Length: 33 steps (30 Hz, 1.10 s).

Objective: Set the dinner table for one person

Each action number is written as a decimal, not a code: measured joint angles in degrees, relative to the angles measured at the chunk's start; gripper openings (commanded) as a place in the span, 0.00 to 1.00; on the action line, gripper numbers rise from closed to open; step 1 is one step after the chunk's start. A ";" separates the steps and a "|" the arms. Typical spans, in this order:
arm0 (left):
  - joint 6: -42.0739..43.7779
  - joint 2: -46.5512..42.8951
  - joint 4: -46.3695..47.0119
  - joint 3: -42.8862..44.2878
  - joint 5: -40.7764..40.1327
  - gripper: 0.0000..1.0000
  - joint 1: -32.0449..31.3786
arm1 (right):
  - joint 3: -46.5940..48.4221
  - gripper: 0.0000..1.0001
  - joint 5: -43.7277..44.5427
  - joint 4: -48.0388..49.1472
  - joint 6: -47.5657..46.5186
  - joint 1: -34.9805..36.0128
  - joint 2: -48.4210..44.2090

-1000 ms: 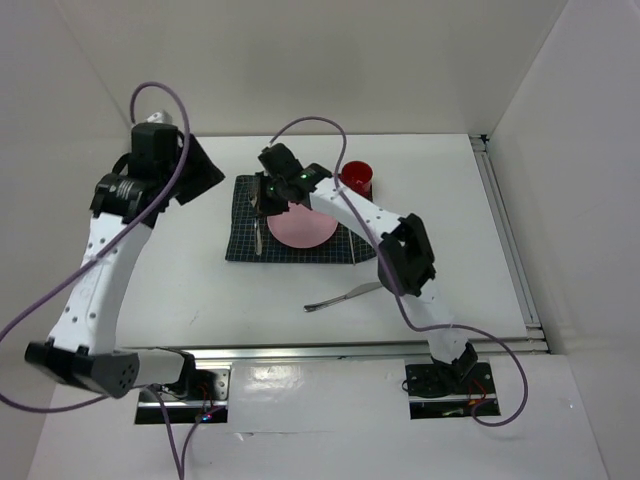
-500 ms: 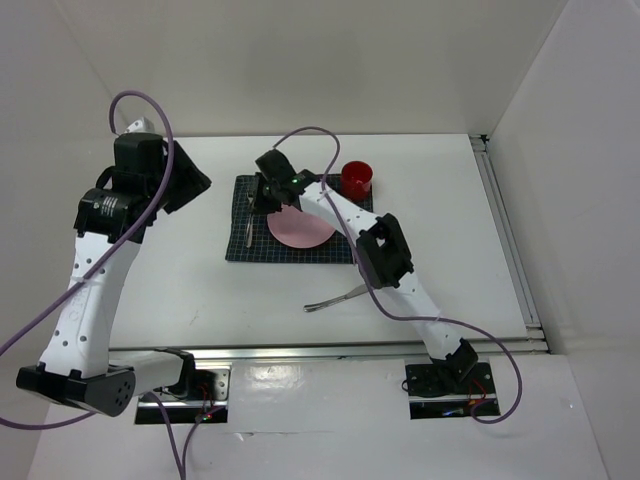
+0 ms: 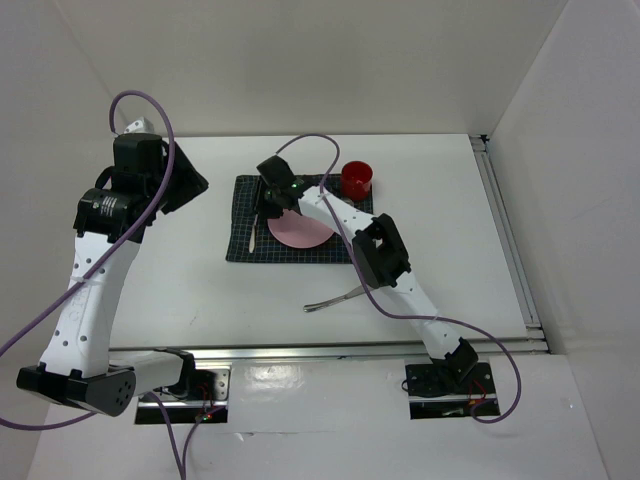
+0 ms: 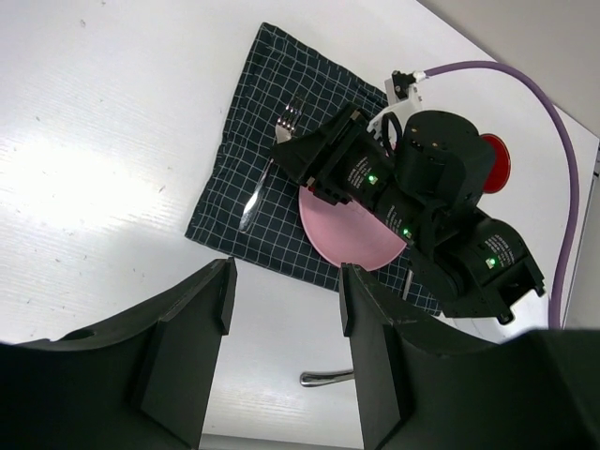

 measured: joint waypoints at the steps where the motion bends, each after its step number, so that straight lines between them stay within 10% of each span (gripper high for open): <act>1: 0.13 0.00 -0.02 -0.02 -0.09 0.64 0.00 | -0.13 0.45 0.22 0.33 0.02 0.00 0.00; 16: 0.61 0.00 -0.50 0.02 -0.35 0.64 0.00 | -7.96 0.48 -5.97 3.04 -3.93 -0.35 -8.92; 22: 1.68 -0.04 -0.94 0.04 -0.31 0.64 0.00 | -29.11 0.84 -0.44 3.17 -5.66 -0.35 -30.93; 33: 3.82 -0.72 1.57 -4.33 3.41 0.64 0.00 | -69.40 0.72 13.55 -13.75 23.02 5.84 -61.24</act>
